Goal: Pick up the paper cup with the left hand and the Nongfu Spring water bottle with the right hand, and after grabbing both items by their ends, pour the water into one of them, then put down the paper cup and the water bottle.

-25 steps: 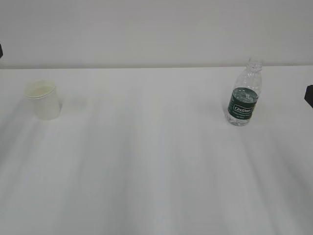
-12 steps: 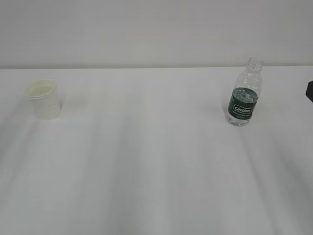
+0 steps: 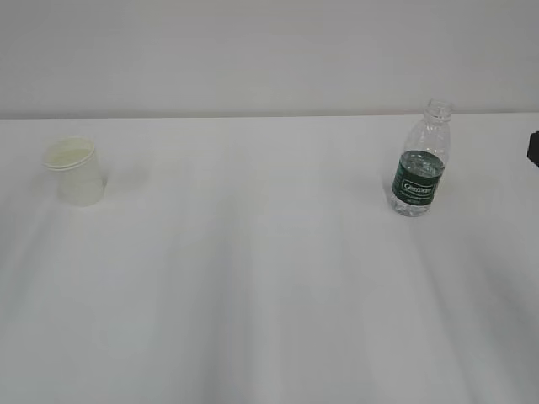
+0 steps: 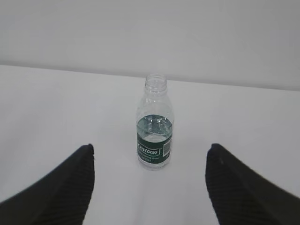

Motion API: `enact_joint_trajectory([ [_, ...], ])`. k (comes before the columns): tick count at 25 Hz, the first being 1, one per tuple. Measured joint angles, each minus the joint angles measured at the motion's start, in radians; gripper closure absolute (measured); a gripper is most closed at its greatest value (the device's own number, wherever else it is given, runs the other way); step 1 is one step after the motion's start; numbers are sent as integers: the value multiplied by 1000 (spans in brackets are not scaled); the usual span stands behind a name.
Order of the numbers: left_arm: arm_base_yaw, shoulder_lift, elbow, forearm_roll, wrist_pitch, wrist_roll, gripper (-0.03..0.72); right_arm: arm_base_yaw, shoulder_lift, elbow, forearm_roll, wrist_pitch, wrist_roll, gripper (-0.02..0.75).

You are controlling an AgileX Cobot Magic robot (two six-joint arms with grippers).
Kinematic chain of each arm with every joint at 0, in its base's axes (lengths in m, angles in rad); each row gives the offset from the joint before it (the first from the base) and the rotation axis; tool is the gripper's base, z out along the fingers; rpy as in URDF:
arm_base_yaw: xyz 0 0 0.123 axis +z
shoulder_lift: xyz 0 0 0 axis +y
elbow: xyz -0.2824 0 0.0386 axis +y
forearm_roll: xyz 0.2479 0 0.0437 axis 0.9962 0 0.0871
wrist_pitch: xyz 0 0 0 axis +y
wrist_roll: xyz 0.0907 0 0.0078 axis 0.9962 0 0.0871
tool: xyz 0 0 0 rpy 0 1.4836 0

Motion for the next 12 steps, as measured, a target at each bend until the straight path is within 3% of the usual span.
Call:
enact_joint_trajectory([
  [12, -2, -286, -1, -8, 345, -14, 113, 0, -208, -83, -60, 335, 0, 198],
])
